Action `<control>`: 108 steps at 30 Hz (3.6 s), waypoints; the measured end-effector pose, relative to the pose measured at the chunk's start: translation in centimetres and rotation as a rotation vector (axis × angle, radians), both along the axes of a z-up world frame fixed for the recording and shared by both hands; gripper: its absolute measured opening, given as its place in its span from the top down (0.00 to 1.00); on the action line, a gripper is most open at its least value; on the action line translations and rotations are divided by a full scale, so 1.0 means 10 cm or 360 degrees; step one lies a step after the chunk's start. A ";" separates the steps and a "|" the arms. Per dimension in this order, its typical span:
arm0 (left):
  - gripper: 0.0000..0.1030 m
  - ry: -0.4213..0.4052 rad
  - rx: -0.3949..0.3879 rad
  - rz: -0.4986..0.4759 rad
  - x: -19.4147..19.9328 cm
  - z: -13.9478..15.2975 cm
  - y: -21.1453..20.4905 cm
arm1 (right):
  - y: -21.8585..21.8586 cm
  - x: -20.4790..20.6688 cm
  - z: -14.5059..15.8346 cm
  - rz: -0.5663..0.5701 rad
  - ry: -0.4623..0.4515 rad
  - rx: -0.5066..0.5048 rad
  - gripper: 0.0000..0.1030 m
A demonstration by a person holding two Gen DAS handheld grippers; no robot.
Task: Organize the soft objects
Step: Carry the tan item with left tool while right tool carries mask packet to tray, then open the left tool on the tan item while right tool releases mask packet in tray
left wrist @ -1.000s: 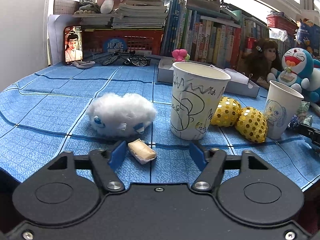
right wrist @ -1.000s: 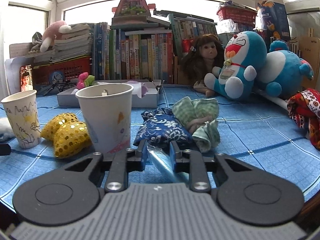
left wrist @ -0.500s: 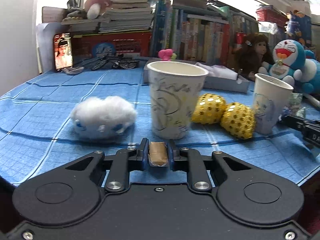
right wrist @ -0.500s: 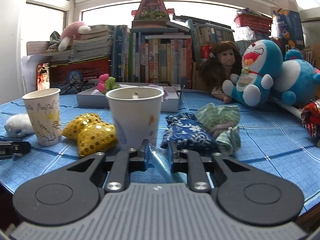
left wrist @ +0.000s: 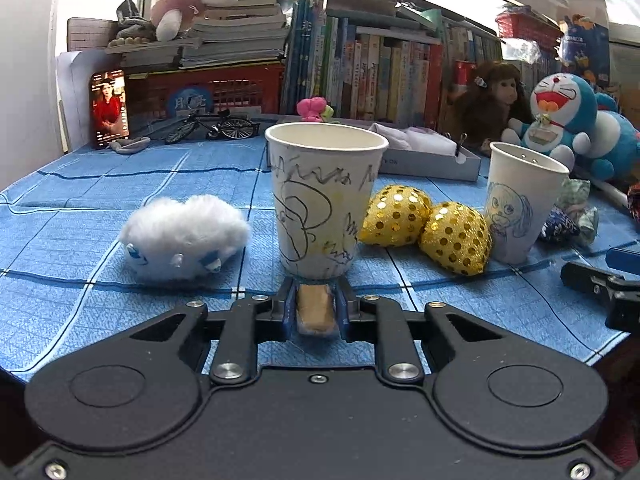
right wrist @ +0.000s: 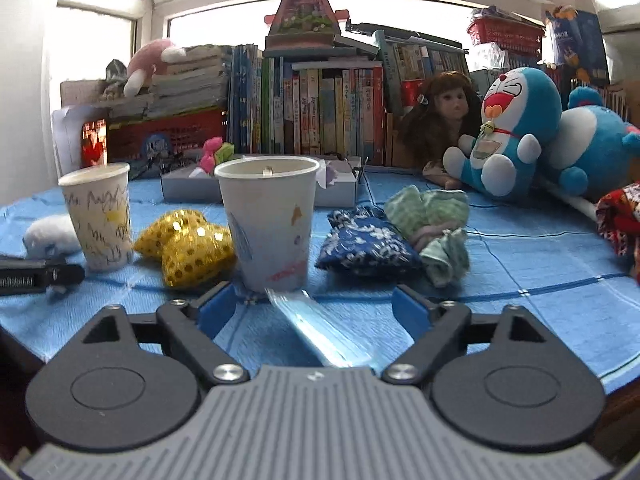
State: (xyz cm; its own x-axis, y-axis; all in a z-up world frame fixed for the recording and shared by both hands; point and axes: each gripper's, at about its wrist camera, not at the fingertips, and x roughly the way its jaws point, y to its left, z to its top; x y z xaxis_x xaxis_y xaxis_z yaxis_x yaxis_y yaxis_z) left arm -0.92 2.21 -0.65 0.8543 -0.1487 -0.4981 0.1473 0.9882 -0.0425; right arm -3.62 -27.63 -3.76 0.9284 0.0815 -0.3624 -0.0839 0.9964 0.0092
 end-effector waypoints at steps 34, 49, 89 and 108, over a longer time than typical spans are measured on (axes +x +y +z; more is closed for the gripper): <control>0.83 -0.0188 -0.0116 -0.0248 -0.01 0.96 -0.08 | 0.00 -0.03 0.66 0.0234 -0.0104 0.0230 0.80; 0.83 -0.0261 -0.0097 -0.0204 0.16 1.16 -0.05 | -0.05 -0.10 0.79 0.0253 -0.0124 0.0239 0.81; 0.83 0.0649 -0.0282 -0.0177 3.17 1.00 -0.30 | -0.22 2.74 1.07 -0.0161 0.0588 0.0360 0.81; 0.83 0.0727 -0.0163 -0.0107 3.62 0.56 -0.43 | -0.19 3.24 0.75 -0.0145 0.0660 0.0429 0.81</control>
